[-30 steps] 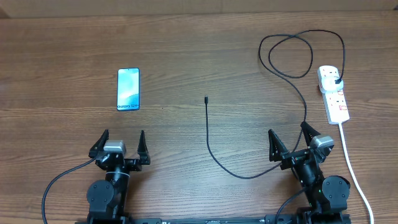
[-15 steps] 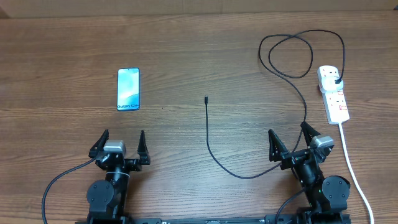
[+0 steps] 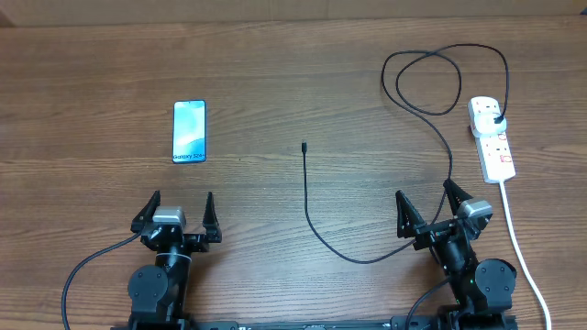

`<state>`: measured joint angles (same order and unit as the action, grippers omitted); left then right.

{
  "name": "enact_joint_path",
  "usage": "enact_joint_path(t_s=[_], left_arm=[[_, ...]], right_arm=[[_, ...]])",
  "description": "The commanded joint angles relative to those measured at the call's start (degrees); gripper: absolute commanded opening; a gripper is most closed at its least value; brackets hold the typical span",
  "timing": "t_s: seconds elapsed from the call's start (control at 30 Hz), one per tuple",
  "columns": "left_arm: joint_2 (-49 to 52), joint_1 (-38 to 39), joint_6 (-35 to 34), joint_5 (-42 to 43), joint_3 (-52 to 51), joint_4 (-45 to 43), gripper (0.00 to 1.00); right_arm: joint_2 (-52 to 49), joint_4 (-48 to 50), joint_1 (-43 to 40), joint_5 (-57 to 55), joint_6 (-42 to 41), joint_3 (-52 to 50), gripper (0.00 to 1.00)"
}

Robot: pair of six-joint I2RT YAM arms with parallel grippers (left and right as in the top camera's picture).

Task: Plug charger to phone and switch on socket

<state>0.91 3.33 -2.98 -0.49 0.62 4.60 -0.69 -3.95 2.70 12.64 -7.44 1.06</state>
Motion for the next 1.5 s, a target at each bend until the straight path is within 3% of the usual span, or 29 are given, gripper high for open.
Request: enact_joint_path(t_s=[0.0,0.3,0.57,0.8,1.0,1.1,1.2,1.3,1.47], left_arm=[[-0.7,-0.4,-0.2,-0.6,-0.3,-0.9,1.0],[-0.7,-0.4,-0.2,7.5,-0.3,-11.4,1.0],[-0.7,-0.4,4.6,6.3,0.6,-18.6,0.99],[2.4,-0.4,4.3,0.4,8.8,-15.1,1.0],[15.1,-0.4,4.5,0.5,20.5,-7.7,1.0],[28.7,-0.4,4.5,0.4,31.8,-0.7,1.0],[40.5,-0.4,4.5,-1.7,43.9,11.6,0.99],[57.1,-0.4,9.5,-3.6,61.2,31.6,1.0],[74.5,-0.4,10.0,2.0,76.9,45.1,1.0]], right_arm=[[0.5,0.2,-0.2,-0.4,0.3,-0.6,1.0],[0.5,0.2,-0.2,-0.4,0.2,-0.6,1.0],[0.5,0.2,-0.2,-0.4,0.2,-0.6,1.0],[0.5,0.2,-0.2,-0.4,0.2,-0.6,1.0],[0.5,0.2,-0.2,-0.4,0.2,-0.6,1.0],[0.5,0.2,-0.2,-0.4,0.2,-0.6,1.0],[0.5,0.2,-0.2,-0.4,0.2,-0.6,1.0],[0.5,0.2,-0.2,-0.4,0.2,-0.6,1.0],[0.5,0.2,-0.2,-0.4,0.2,-0.6,1.0]])
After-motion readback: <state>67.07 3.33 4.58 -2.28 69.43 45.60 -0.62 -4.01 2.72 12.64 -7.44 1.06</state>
